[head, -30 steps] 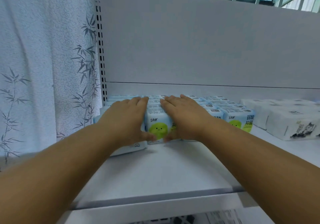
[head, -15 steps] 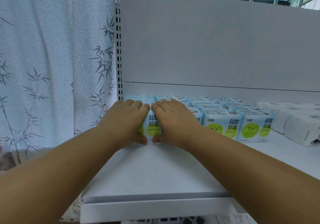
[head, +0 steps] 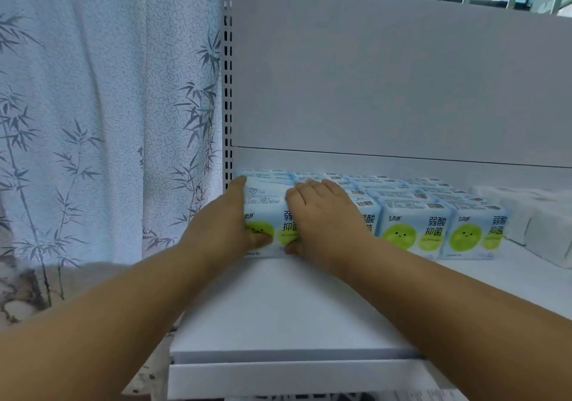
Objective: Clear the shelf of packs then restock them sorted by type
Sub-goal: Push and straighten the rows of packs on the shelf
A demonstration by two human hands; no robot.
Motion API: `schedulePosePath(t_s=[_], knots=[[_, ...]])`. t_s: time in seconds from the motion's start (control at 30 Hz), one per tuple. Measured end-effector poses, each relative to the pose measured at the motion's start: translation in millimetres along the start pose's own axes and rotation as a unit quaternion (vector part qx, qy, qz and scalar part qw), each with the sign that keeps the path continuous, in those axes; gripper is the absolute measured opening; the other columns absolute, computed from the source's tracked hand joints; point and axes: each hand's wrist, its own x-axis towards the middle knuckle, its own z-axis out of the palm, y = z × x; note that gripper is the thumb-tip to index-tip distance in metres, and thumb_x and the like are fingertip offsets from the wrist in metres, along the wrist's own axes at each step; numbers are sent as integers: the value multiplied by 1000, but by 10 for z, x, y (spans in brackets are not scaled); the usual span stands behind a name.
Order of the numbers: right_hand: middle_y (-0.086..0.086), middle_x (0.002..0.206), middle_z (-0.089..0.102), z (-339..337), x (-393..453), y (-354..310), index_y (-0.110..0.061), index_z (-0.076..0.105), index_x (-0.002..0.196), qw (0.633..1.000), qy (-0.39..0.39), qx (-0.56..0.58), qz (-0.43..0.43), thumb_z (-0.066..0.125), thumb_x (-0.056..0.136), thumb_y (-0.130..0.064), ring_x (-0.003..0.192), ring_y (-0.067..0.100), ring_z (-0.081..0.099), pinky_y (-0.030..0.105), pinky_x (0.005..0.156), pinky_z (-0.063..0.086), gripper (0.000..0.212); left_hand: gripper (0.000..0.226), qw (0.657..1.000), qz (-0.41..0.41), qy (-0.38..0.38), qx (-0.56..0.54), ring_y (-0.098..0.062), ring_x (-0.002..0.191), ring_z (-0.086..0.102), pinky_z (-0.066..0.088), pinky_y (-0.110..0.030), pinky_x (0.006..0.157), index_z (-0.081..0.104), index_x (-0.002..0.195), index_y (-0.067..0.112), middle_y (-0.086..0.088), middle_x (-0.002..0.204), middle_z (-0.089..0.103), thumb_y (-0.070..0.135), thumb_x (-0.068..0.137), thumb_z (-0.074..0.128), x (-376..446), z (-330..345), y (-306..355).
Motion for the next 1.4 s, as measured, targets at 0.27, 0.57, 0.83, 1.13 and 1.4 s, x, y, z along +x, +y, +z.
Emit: schedulePosePath(t_s=[0.27,0.57,0.83,1.13,1.4], knots=[[7,141,44,-160,92,1,-13,34,138,998,-8,55,-8,71,72,-64,129,27,41,40,110,27,92,37,856,-129,-26,-499,-9,90,68,54,-31,77,43,118,36,13,104,65,48,89,64,-38,-8,152],[-5,147,47,-299,353,202,-27,35,149,965,-147,212,-51,76,67,-67,134,20,44,34,109,38,100,53,794,-201,-24,-573,-12,57,71,53,-22,42,57,85,24,4,62,72,62,98,22,-26,-19,330],[8,162,19,-196,569,145,-13,24,153,955,-197,215,-58,20,97,-65,149,21,17,41,118,20,76,75,770,-304,19,-560,-23,108,67,52,-37,81,52,133,21,-7,125,66,76,90,24,178,-68,241],[9,161,22,-277,732,104,-15,26,153,955,-191,226,-21,15,102,-56,148,24,21,39,117,19,67,81,786,-293,14,-544,-20,140,39,30,-40,116,42,146,19,-1,153,41,75,92,18,355,-153,97],[4,165,5,-137,926,-7,-17,9,157,946,-258,195,27,14,98,-64,151,21,6,44,122,7,75,76,734,-265,-90,-619,-31,81,74,61,-40,66,68,113,17,-16,98,75,72,94,18,534,29,108]])
